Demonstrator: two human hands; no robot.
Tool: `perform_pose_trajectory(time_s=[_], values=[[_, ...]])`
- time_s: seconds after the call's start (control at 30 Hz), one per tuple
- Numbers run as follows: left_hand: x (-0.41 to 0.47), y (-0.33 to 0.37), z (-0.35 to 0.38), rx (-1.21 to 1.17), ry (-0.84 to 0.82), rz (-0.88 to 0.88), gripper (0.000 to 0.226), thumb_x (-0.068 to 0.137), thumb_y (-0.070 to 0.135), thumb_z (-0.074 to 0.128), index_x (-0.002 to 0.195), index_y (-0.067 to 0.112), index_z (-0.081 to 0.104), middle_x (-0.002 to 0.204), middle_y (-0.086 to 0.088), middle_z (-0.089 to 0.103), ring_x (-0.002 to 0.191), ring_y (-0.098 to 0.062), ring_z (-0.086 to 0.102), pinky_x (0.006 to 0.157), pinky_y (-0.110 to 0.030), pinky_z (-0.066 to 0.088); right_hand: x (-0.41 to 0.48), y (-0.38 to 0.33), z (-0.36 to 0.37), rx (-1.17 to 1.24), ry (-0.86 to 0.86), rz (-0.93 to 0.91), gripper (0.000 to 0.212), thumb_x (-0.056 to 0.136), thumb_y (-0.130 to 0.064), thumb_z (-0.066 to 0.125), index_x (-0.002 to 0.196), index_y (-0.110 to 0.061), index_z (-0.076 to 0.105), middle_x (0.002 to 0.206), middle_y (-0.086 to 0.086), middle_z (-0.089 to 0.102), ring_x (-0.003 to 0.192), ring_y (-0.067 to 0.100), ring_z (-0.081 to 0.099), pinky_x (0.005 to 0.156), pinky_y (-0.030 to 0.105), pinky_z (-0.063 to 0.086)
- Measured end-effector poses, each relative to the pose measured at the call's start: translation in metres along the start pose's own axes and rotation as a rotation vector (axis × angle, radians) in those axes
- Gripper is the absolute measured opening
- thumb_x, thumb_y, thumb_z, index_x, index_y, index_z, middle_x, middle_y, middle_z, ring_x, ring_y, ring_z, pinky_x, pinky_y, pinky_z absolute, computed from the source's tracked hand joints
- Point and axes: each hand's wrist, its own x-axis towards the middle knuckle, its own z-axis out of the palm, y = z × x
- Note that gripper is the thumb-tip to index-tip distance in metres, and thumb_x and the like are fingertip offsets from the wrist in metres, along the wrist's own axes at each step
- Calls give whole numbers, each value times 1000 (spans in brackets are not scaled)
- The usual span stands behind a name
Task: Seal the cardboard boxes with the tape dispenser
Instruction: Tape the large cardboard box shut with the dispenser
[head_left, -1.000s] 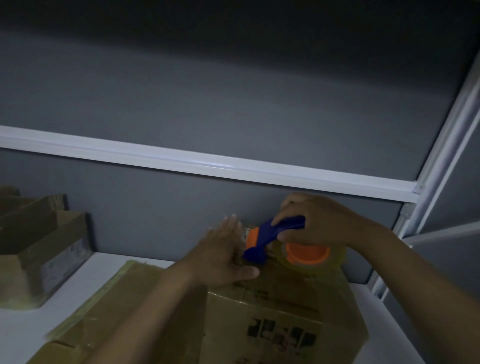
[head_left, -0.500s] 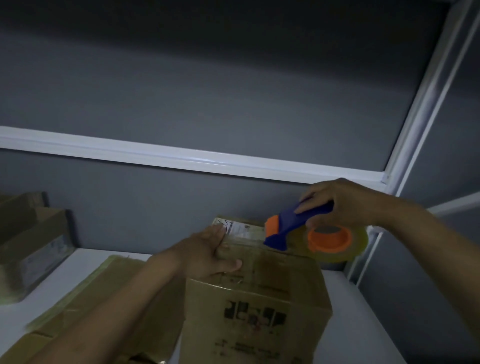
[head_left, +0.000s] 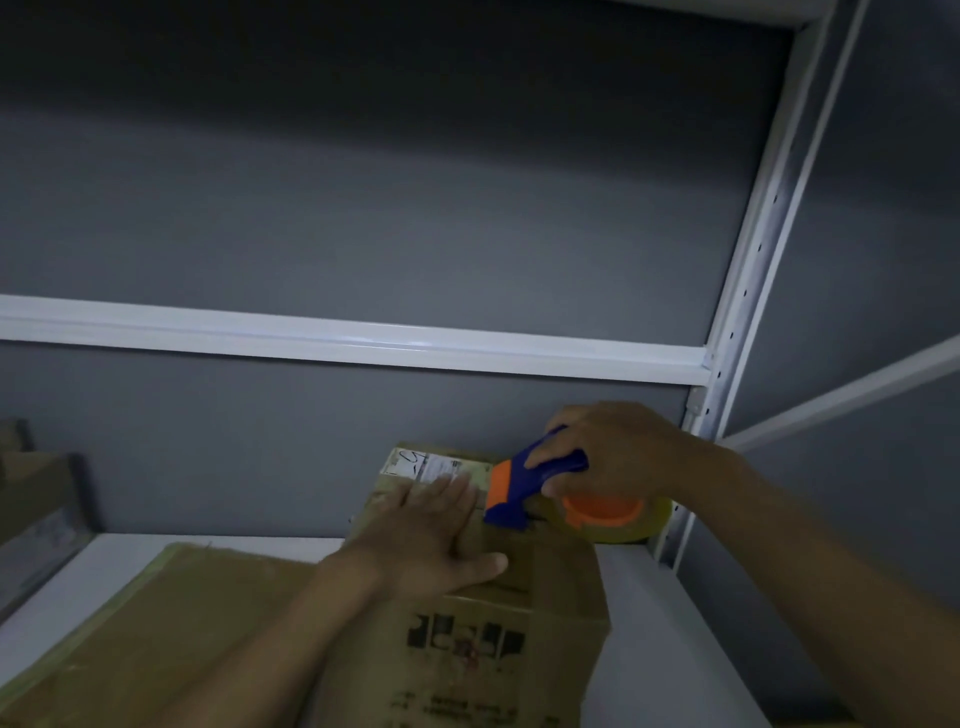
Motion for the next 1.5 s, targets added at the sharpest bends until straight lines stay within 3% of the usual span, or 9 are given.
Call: perform_pose_trajectory(time_s=[0.4,0.47,0.67,0.73,0.83,1.03,1.2,1.33,1.5], values=[[-2,-7,0,-68,56,-13,118,52,102,11,153,42,3,159,21,-7,146,-1,-5,120,-33,-1,-74,44,18,391,-8,157,33,78,-53,65,108,-58,53,106,-14,59,94,-3,54,80,10,41],[-2,-3,-3,-73,79,-20,117,54,101,16,153,40,11,160,20,0,147,-5,3,119,-31,5,-79,42,31,423,45,182,30,79,-51,65,106,-57,52,108,-12,59,94,-1,54,83,17,44],[6,46,-7,-220,191,139,56,90,60,51,141,36,45,146,11,44,133,-9,40,108,-22,30,-76,29,42,453,136,218,35,83,-49,66,117,-44,62,115,-10,54,103,7,53,87,25,42],[11,52,0,-177,123,126,71,85,76,38,146,39,36,152,10,37,141,-13,31,114,-29,26,-76,24,50,491,159,233,38,83,-47,67,120,-41,62,117,-9,53,105,7,51,86,20,39],[9,48,3,-91,27,49,96,70,89,16,153,41,6,149,25,-7,144,1,-5,118,-26,3,-81,20,58,553,179,251,41,84,-41,68,123,-36,61,120,-7,53,104,5,50,83,14,36],[13,45,7,-70,-2,56,115,55,100,5,153,40,1,153,25,-13,139,9,-14,119,-26,-3,-128,23,69,697,245,331,40,81,-26,74,116,-38,58,116,-13,47,105,1,45,82,-4,27],[16,48,8,-35,25,44,108,61,96,9,153,40,6,158,22,-7,144,4,-8,119,-26,1,-159,30,89,654,189,389,36,73,-69,63,105,-55,51,123,-15,48,110,4,47,89,14,35],[16,62,4,-97,111,67,92,75,82,33,153,35,21,159,19,12,146,-2,7,116,-22,7,-144,6,106,736,225,394,38,82,-43,70,119,-41,60,119,-16,46,111,6,46,96,28,43],[18,77,7,-60,36,108,76,89,71,26,153,36,7,149,29,-3,142,6,-4,122,-32,1,-149,0,125,791,204,419,43,84,-40,68,123,-47,52,132,-16,39,122,9,42,102,34,42]])
